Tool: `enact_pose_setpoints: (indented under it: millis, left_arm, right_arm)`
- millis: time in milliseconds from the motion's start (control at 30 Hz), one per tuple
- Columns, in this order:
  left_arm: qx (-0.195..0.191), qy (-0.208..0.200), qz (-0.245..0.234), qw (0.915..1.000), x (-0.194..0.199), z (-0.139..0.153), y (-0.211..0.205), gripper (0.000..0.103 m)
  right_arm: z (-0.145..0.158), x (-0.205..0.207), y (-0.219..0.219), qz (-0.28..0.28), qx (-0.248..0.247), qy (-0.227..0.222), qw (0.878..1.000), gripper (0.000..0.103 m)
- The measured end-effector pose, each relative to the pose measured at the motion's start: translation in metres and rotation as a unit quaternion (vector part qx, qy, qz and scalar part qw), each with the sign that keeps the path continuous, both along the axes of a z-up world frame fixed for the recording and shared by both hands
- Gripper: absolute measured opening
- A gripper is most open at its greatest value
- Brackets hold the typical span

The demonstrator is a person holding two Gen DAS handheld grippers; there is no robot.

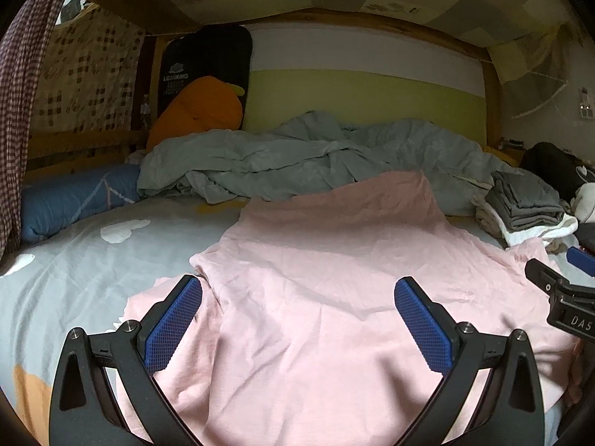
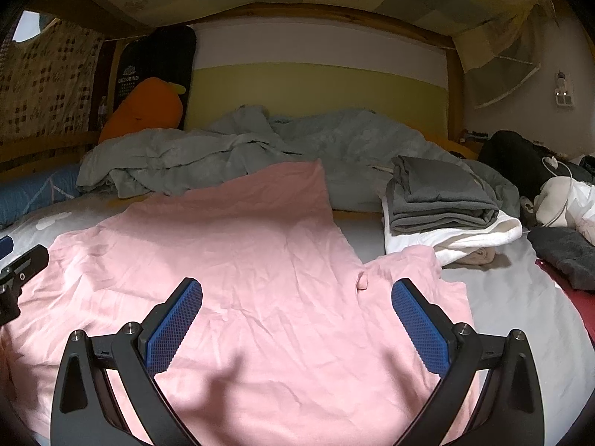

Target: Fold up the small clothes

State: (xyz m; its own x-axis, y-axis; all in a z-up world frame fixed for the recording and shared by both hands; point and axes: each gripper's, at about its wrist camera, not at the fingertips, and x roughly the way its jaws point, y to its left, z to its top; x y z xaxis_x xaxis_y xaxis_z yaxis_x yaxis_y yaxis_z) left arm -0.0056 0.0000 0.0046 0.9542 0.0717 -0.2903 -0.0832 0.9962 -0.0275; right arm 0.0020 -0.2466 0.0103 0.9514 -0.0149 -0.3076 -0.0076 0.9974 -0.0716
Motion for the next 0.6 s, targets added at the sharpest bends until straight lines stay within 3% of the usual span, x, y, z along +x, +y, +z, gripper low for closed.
enact_pose_setpoints:
  millis: [600]
  left_arm:
    - [0.017, -0.011, 0.001, 0.9998, -0.0042, -0.0020, -0.0030, 0.103]
  right_arm:
    - [0.0020, -0.0019, -0.0043, -0.002, 0.007, 0.000, 1.000, 0.102]
